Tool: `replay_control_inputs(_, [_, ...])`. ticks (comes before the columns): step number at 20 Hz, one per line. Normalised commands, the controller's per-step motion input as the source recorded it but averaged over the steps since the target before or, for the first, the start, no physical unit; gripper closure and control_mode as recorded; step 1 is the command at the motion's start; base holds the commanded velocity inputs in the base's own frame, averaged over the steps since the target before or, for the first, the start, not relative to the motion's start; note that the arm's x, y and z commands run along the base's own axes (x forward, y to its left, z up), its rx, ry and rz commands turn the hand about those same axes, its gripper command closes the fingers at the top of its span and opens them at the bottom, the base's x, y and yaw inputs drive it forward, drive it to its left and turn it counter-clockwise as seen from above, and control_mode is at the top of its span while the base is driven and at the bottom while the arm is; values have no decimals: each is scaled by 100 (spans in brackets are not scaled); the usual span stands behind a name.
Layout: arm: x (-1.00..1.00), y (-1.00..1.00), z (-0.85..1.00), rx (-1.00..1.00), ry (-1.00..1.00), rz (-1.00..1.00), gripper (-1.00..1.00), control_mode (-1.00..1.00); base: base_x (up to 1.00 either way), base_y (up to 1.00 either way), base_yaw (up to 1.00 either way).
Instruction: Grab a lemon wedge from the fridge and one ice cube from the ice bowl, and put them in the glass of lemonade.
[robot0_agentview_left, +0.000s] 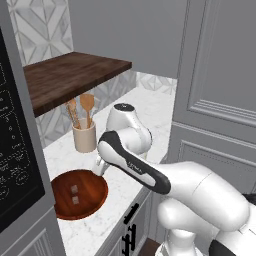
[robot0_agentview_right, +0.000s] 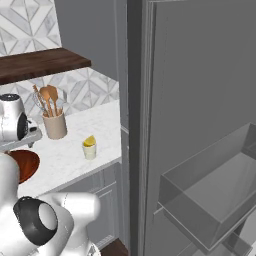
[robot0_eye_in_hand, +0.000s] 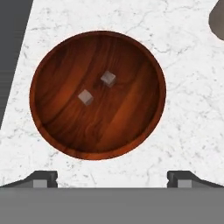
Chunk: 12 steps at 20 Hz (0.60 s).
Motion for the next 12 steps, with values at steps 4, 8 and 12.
replay_control_inputs(4, [-50,42,-38,-1,-6,20,-100,-100,0,0,0])
replay_control_inputs(8, [-1,11,-38,-5,-2,8,-100,-100,0,0,0])
replay_control_inputs(12, [11,0,-28,-1,0,6,-100,-100,0,0,0])
